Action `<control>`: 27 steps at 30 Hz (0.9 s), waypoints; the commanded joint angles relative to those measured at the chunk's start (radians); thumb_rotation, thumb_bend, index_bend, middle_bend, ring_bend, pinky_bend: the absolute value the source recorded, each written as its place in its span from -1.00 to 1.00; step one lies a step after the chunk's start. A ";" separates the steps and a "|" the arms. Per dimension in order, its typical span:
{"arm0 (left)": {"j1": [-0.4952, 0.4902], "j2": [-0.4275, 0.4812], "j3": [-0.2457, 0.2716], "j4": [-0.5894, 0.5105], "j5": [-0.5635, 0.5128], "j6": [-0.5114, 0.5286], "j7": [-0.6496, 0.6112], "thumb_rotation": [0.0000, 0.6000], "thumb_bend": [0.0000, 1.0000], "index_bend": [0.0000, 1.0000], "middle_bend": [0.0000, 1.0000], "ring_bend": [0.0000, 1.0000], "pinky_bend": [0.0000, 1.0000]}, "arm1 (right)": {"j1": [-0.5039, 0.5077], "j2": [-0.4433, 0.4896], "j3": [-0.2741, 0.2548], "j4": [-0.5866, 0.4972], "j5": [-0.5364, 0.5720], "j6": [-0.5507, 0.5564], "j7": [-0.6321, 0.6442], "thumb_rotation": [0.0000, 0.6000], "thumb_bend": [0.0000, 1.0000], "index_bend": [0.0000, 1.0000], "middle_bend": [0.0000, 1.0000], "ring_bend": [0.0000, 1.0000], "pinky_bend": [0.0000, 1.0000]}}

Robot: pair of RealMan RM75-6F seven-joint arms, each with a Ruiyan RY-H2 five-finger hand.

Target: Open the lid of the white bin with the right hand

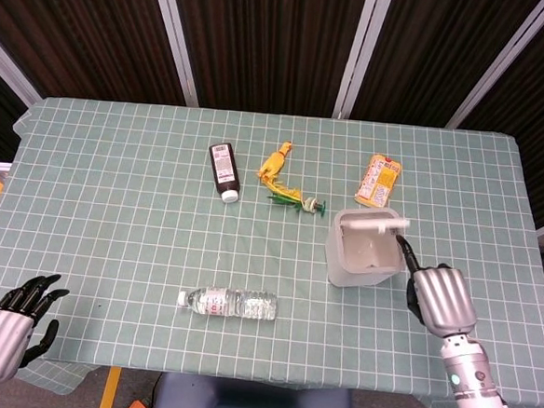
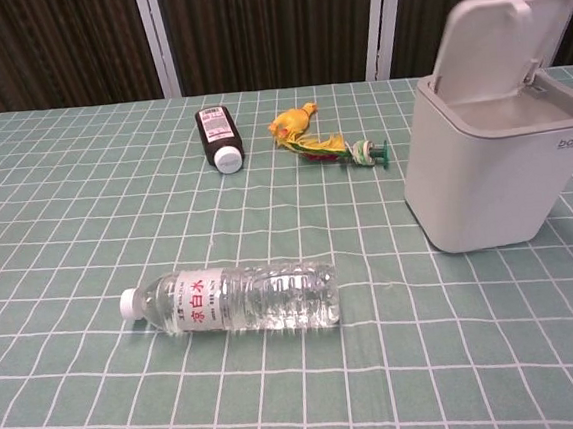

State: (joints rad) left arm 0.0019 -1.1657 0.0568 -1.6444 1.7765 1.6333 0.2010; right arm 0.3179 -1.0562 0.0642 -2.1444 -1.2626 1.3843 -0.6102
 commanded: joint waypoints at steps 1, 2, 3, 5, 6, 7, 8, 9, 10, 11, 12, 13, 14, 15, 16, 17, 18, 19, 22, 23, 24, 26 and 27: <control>-0.001 0.000 0.000 -0.001 -0.001 -0.001 0.001 1.00 0.01 -0.44 -0.68 -0.67 -0.35 | -0.062 0.046 -0.008 0.016 -0.096 0.085 0.089 1.00 0.63 -1.00 0.51 0.52 0.34; 0.000 0.000 0.000 -0.001 -0.001 -0.001 0.000 1.00 0.01 -0.44 -0.68 -0.67 -0.35 | -0.077 0.054 -0.012 0.030 -0.118 0.106 0.109 1.00 0.52 -1.00 0.47 0.46 0.31; 0.000 -0.001 -0.001 0.000 -0.001 0.000 0.000 1.00 0.01 -0.44 -0.68 -0.67 -0.35 | -0.099 0.061 -0.017 0.052 -0.146 0.138 0.135 1.00 0.41 -1.00 0.39 0.38 0.29; -0.001 -0.001 -0.001 -0.001 -0.002 -0.002 0.000 1.00 0.01 -0.44 -0.68 -0.67 -0.35 | -0.134 0.067 -0.025 0.086 -0.176 0.184 0.183 1.00 0.24 -1.00 0.05 0.08 0.20; -0.001 -0.001 0.000 -0.001 -0.002 -0.003 0.000 1.00 0.01 -0.44 -0.68 -0.67 -0.35 | -0.159 0.074 -0.034 0.103 -0.180 0.207 0.216 1.00 0.20 -1.00 -0.08 -0.07 0.17; -0.002 -0.001 0.000 -0.001 -0.002 -0.004 0.000 1.00 0.01 -0.44 -0.68 -0.68 -0.35 | -0.177 0.083 -0.041 0.111 -0.176 0.220 0.241 1.00 0.15 -1.00 -0.27 -0.33 0.11; -0.002 -0.002 0.000 0.000 -0.001 -0.005 0.001 1.00 0.01 -0.44 -0.68 -0.68 -0.35 | -0.194 0.093 -0.048 0.120 -0.173 0.230 0.268 1.00 0.10 -1.00 -0.46 -0.58 0.00; -0.003 -0.002 0.000 0.001 -0.001 -0.006 0.002 1.00 0.01 -0.44 -0.68 -0.68 -0.35 | -0.216 0.103 -0.056 0.138 -0.175 0.243 0.310 1.00 0.07 -1.00 -0.57 -0.72 -0.11; -0.003 -0.003 0.000 0.001 -0.002 -0.007 0.004 1.00 0.01 -0.44 -0.68 -0.68 -0.35 | -0.231 0.106 -0.062 0.157 -0.178 0.254 0.342 1.00 0.00 -1.00 -0.75 -0.89 -0.33; -0.003 -0.003 0.000 0.001 -0.004 -0.009 0.005 1.00 0.01 -0.44 -0.69 -0.68 -0.35 | -0.246 0.106 -0.067 0.180 -0.184 0.265 0.372 1.00 -0.04 -1.00 -0.84 -0.94 -0.42; -0.003 -0.003 0.001 0.000 -0.005 -0.011 0.006 1.00 0.01 -0.44 -0.68 -0.68 -0.35 | -0.266 0.102 -0.075 0.216 -0.189 0.279 0.409 1.00 -0.11 -1.00 -0.93 -0.99 -0.51; -0.003 -0.003 0.001 0.000 -0.005 -0.011 0.007 1.00 0.01 -0.44 -0.68 -0.67 -0.35 | -0.278 0.096 -0.080 0.243 -0.193 0.286 0.432 1.00 -0.19 -1.00 -0.98 -1.00 -0.55; -0.002 -0.004 0.000 0.000 -0.006 -0.010 0.010 1.00 0.01 -0.44 -0.68 -0.68 -0.35 | -0.291 0.087 -0.084 0.278 -0.196 0.291 0.462 1.00 -0.25 -1.00 -1.00 -1.00 -0.56; -0.002 -0.005 -0.001 0.000 -0.008 -0.010 0.011 1.00 0.01 -0.44 -0.68 -0.67 -0.35 | -0.298 0.081 -0.086 0.303 -0.197 0.291 0.483 1.00 -0.29 -1.00 -1.00 -1.00 -0.57; -0.001 -0.005 -0.001 0.000 -0.009 -0.009 0.013 1.00 0.01 -0.44 -0.68 -0.67 -0.35 | -0.304 0.076 -0.089 0.324 -0.195 0.287 0.501 1.00 -0.34 -1.00 -1.00 -1.00 -0.57; -0.001 -0.006 -0.001 0.000 -0.010 -0.009 0.014 1.00 0.01 -0.44 -0.68 -0.67 -0.35 | -0.308 0.072 -0.090 0.340 -0.189 0.280 0.516 1.00 -0.39 -1.00 -1.00 -1.00 -0.58; -0.001 -0.006 -0.002 0.000 -0.011 -0.008 0.016 1.00 0.01 -0.44 -0.68 -0.67 -0.35 | -0.310 0.072 -0.088 0.341 -0.172 0.266 0.517 1.00 -0.41 -1.00 -1.00 -1.00 -0.59; -0.001 -0.007 -0.003 0.000 -0.011 -0.008 0.017 1.00 0.01 -0.44 -0.68 -0.67 -0.35 | -0.307 0.075 -0.088 0.346 -0.182 0.258 0.513 1.00 -0.45 -1.00 -1.00 -1.00 -0.60; 0.000 -0.009 -0.004 0.001 -0.014 -0.008 0.021 1.00 0.01 -0.44 -0.68 -0.67 -0.35 | -0.310 0.058 -0.081 0.369 -0.213 0.272 0.507 1.00 -0.49 -1.00 -1.00 -1.00 -0.65; -0.001 -0.010 -0.005 0.002 -0.015 -0.010 0.022 1.00 0.01 -0.44 -0.68 -0.67 -0.35 | -0.312 0.049 -0.082 0.381 -0.231 0.278 0.501 1.00 -0.50 -1.00 -1.00 -1.00 -0.66; -0.001 -0.010 -0.005 0.003 -0.015 -0.011 0.023 1.00 0.01 -0.44 -0.68 -0.67 -0.35 | -0.314 0.045 -0.083 0.386 -0.240 0.280 0.501 1.00 -0.51 -1.00 -1.00 -1.00 -0.66; -0.001 -0.011 -0.005 0.003 -0.016 -0.012 0.024 1.00 0.01 -0.44 -0.69 -0.67 -0.35 | -0.315 0.042 -0.084 0.391 -0.246 0.282 0.502 1.00 -0.52 -1.00 -1.00 -1.00 -0.67; -0.001 -0.011 -0.005 0.003 -0.016 -0.012 0.025 1.00 0.01 -0.44 -0.69 -0.67 -0.35 | -0.316 0.040 -0.084 0.393 -0.250 0.283 0.502 1.00 -0.52 -1.00 -1.00 -1.00 -0.67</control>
State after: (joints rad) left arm 0.0006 -1.1765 0.0522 -1.6417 1.7605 1.6215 0.2253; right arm 0.0044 -1.0124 -0.0192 -1.7559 -1.5071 1.6646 -0.1069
